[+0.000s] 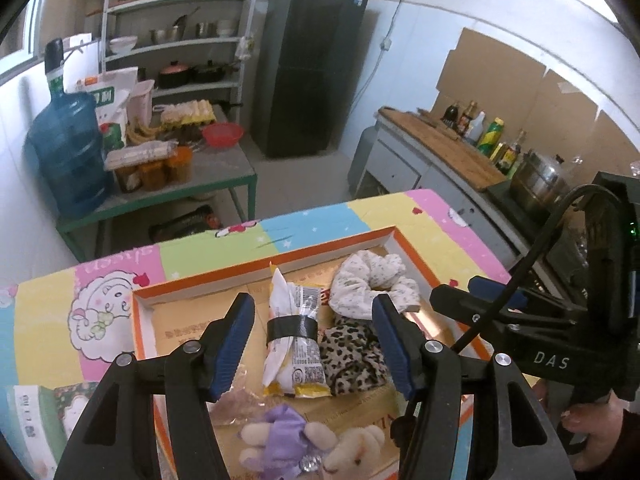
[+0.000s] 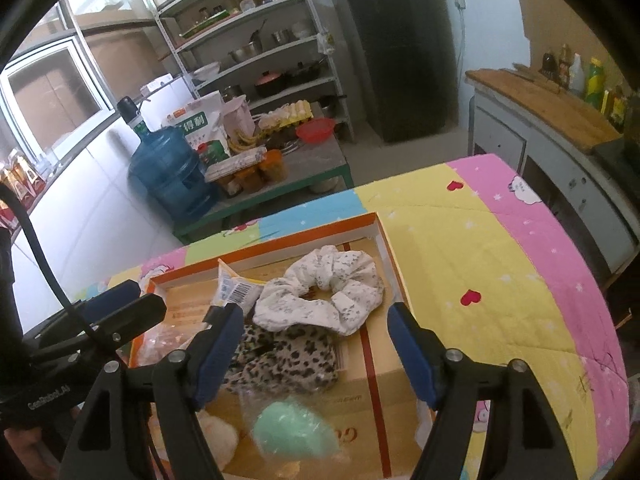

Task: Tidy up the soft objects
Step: 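Lift both open tools out of the box toward the remaining items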

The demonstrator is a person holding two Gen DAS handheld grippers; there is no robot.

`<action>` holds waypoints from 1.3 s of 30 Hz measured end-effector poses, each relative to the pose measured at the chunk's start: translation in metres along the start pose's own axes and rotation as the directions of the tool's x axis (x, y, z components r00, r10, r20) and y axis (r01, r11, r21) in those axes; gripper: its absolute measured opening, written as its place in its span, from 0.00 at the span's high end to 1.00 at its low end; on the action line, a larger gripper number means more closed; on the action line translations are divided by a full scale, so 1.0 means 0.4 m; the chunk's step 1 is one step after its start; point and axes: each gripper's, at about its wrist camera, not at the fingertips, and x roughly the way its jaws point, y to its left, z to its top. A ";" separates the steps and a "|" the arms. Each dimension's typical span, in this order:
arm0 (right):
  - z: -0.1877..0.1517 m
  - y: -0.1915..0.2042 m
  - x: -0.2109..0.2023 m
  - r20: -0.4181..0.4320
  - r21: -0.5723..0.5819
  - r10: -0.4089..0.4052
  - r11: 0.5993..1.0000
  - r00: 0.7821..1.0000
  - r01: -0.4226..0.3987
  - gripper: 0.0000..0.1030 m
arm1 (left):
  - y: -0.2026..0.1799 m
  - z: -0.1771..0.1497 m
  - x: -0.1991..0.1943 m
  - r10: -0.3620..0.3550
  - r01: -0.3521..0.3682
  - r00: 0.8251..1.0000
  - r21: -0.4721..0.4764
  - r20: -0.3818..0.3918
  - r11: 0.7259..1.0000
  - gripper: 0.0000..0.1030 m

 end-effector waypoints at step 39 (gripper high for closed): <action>-0.363 0.474 -0.387 0.219 -0.146 -0.181 0.965 0.959 0.215 0.32 | 0.227 -0.294 -0.644 -0.024 0.010 0.972 0.064 0.233 0.998 0.39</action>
